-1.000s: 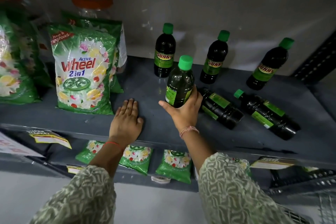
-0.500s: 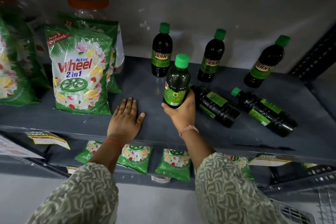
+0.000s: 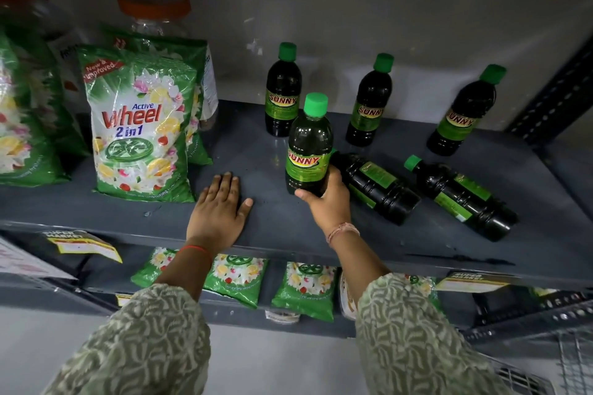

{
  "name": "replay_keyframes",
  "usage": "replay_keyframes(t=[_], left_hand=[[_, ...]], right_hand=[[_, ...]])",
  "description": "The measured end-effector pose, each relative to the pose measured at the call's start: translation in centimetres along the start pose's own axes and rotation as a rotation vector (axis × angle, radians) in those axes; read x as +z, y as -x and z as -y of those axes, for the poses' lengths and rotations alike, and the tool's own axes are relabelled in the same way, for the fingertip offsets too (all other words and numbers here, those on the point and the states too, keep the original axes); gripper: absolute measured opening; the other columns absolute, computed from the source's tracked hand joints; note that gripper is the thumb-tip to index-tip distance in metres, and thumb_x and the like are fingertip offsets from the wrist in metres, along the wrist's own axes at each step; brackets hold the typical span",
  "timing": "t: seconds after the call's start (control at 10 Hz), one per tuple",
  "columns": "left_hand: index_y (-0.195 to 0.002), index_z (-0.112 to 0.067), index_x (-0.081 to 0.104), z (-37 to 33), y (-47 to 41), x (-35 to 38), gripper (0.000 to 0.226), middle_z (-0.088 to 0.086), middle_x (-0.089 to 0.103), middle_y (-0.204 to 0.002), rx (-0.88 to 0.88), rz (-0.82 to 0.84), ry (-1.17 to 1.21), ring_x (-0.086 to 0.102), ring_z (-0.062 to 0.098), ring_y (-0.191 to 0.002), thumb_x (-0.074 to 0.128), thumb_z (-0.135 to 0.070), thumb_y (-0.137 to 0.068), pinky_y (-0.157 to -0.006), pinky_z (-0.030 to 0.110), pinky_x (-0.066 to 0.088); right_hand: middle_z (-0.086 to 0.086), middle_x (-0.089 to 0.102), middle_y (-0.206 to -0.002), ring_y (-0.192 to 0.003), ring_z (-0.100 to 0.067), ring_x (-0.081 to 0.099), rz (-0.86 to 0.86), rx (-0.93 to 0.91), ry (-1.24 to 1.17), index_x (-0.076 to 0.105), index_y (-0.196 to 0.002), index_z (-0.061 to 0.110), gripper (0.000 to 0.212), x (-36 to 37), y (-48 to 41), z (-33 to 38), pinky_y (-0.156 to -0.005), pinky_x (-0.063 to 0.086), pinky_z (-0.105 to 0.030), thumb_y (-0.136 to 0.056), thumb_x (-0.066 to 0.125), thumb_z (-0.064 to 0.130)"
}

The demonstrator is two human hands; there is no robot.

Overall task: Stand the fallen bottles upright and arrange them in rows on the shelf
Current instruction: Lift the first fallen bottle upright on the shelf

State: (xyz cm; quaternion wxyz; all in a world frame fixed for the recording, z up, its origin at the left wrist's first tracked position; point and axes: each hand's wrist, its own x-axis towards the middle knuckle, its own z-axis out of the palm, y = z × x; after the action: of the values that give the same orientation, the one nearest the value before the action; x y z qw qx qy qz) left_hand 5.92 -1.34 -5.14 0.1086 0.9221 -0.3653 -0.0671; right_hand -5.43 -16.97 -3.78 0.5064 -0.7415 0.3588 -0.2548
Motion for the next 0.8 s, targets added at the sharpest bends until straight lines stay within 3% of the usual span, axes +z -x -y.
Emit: replay_keyframes(t=[0.2, 0.3, 0.4, 0.5, 0.7, 0.8], left_hand=[[-0.145, -0.009, 0.011, -0.11, 0.05, -0.17, 0.061, 0.008, 0.008, -0.158, 0.01, -0.011, -0.004, 0.004, 0.022, -0.146, 0.023, -0.041, -0.095, -0.119, 0.036, 0.005], [-0.145, -0.01, 0.01, -0.11, -0.04, -0.03, 0.061, 0.008, 0.007, -0.158, 0.005, -0.007, -0.012, 0.003, 0.021, -0.146, 0.022, -0.042, -0.095, -0.119, 0.036, 0.005], [-0.145, -0.011, 0.01, 0.06, -0.03, 0.12, 0.069, 0.007, 0.007, -0.158, 0.026, -0.044, -0.022, 0.002, 0.022, -0.146, 0.011, -0.05, -0.089, -0.119, 0.036, 0.005], [-0.145, -0.011, 0.011, 0.14, 0.1, 0.3, 0.082, 0.006, 0.008, -0.158, 0.108, -0.082, -0.038, 0.002, 0.021, -0.146, -0.002, -0.054, -0.077, -0.119, 0.034, 0.004], [-0.146, -0.012, 0.007, 0.0, -0.18, 0.19, 0.058, 0.005, 0.006, -0.158, 0.088, 0.005, -0.012, 0.001, 0.018, -0.146, 0.023, -0.038, -0.096, -0.119, 0.033, 0.003], [-0.146, -0.013, 0.007, 0.03, -0.16, 0.14, 0.058, 0.004, 0.005, -0.158, 0.089, 0.012, -0.016, 0.001, 0.018, -0.146, 0.023, -0.038, -0.096, -0.119, 0.033, 0.003]], right_hand=[[-0.012, 0.052, -0.135, -0.126, -0.026, 0.048, 0.074, -0.017, 0.038, 0.031, -0.139, 0.012, 0.073, -0.43, -0.38, -0.32, -0.11, 0.036, -0.041, -0.077, 0.068, 0.005], [-0.01, 0.053, -0.135, -0.125, -0.021, 0.049, 0.024, -0.047, 0.03, 0.029, -0.141, 0.014, 0.093, -0.44, 0.14, -0.11, -0.108, 0.039, -0.036, -0.064, 0.081, 0.017], [-0.013, 0.048, -0.138, -0.127, -0.024, 0.045, -0.038, -0.073, 0.043, 0.029, -0.14, 0.01, 0.1, -0.14, 0.52, 0.12, -0.108, 0.038, -0.037, -0.058, 0.086, 0.024], [-0.015, 0.05, -0.135, -0.125, -0.027, 0.046, -0.044, -0.074, 0.08, 0.035, -0.135, 0.006, 0.086, 0.15, 0.34, 0.07, -0.106, 0.039, -0.037, -0.065, 0.082, 0.024], [-0.014, 0.052, -0.135, -0.125, -0.026, 0.048, 0.023, -0.019, 0.067, 0.035, -0.137, 0.006, 0.074, -0.44, -0.24, 0.01, -0.1, 0.035, -0.026, -0.074, 0.074, 0.013], [-0.015, 0.052, -0.135, -0.125, -0.027, 0.047, 0.024, -0.015, 0.081, 0.033, -0.138, 0.006, 0.074, -0.43, -0.1, 0.09, -0.103, 0.036, -0.03, -0.076, 0.072, 0.011]])
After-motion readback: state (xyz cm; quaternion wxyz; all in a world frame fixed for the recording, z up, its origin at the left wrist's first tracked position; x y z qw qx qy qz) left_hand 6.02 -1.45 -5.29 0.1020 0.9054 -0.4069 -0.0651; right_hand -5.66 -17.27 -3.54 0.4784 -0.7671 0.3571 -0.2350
